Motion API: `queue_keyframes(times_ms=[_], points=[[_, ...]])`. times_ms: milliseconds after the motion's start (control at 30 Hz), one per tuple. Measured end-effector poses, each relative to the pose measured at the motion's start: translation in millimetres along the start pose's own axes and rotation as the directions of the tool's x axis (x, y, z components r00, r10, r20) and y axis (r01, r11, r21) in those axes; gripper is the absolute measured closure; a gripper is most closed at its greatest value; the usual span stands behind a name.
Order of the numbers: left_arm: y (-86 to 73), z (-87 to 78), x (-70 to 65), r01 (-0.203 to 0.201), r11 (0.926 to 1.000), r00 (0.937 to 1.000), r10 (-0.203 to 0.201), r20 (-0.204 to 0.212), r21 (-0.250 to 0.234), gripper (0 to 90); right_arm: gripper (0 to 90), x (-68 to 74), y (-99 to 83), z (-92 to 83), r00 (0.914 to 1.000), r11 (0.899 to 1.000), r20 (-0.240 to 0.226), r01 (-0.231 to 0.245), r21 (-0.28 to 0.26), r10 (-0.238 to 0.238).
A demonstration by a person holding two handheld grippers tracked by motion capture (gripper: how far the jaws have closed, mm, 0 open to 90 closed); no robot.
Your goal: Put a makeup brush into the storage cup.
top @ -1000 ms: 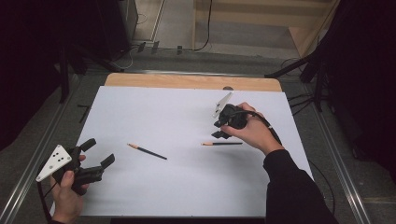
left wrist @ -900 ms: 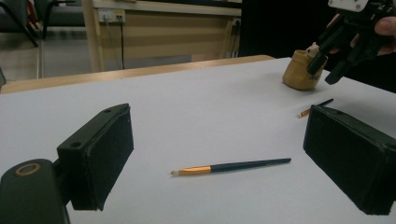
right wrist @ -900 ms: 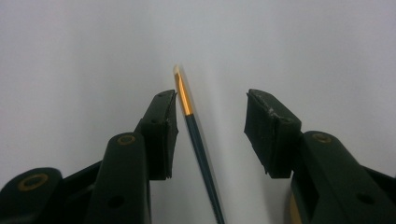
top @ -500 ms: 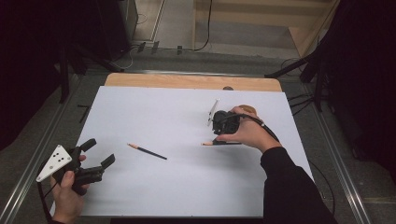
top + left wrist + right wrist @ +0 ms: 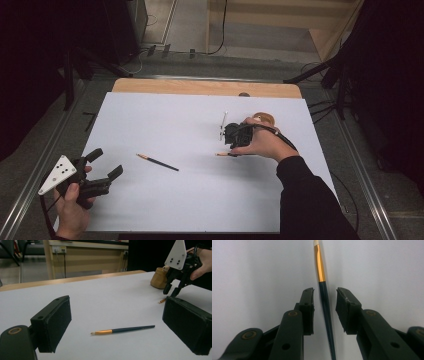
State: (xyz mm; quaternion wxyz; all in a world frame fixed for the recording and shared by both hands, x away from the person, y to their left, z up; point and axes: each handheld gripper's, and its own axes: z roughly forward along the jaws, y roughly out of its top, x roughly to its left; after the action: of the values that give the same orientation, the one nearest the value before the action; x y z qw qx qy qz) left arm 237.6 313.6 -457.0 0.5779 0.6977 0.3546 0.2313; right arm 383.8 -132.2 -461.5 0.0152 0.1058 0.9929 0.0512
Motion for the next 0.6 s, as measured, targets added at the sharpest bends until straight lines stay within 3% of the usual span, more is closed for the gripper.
queue_keyframes(times_ms=[600], points=[[-0.1, 0.4, -0.8, -0.003, 1.0, 1.0, 0.003, 0.001, 0.004, 9.1, 75.6, -3.1, 2.6, 11.3, 0.9998, 1.0, -0.019, -0.003, 0.031, 0.004]])
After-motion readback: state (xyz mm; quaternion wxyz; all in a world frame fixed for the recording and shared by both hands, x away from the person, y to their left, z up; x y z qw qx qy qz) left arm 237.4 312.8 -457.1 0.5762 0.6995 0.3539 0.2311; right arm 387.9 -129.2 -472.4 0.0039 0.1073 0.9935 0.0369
